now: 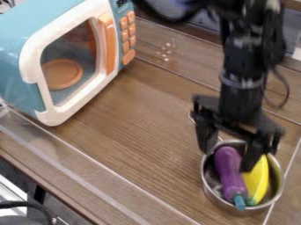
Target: Remove the eggplant from inside the silver pot and put it on the table
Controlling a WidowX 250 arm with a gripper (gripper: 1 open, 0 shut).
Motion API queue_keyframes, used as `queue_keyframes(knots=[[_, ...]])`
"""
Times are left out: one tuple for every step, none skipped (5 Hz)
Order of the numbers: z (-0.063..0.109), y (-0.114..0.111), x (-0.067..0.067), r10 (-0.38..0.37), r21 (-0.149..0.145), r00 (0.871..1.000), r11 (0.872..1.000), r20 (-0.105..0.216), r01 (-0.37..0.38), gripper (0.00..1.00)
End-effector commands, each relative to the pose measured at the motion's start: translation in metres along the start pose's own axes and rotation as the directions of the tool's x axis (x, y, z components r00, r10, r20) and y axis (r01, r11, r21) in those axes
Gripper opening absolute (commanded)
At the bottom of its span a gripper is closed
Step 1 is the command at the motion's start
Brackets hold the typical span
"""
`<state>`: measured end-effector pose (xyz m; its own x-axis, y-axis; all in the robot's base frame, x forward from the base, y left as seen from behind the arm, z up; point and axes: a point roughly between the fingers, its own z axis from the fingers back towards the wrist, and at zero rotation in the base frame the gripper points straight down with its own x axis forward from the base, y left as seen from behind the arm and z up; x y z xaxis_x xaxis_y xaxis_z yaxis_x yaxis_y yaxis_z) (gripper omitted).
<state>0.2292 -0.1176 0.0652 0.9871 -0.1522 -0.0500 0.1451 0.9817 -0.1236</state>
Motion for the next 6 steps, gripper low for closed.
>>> queue_keyframes(knots=[[-0.01, -0.009, 0.008, -0.035, 0.003, 0.998, 0.999, 0.048, 0.035, 1.0], [-0.014, -0.011, 0.008, -0.037, 0.011, 0.998, 0.999, 0.055, 0.036, 1.0], [-0.027, -0.008, 0.014, 0.043, 0.011, 0.997, 0.999, 0.07, -0.044, 1.0], [-0.036, -0.007, 0.017, 0.101, 0.013, 0.992, 0.995, 0.076, -0.102, 1.0], [-0.038, -0.007, 0.016, 0.123, 0.021, 0.99, 0.992, 0.068, -0.125, 1.0], [-0.04, -0.009, 0.011, 0.151, 0.031, 0.987, 0.988, 0.053, -0.153, 1.0]])
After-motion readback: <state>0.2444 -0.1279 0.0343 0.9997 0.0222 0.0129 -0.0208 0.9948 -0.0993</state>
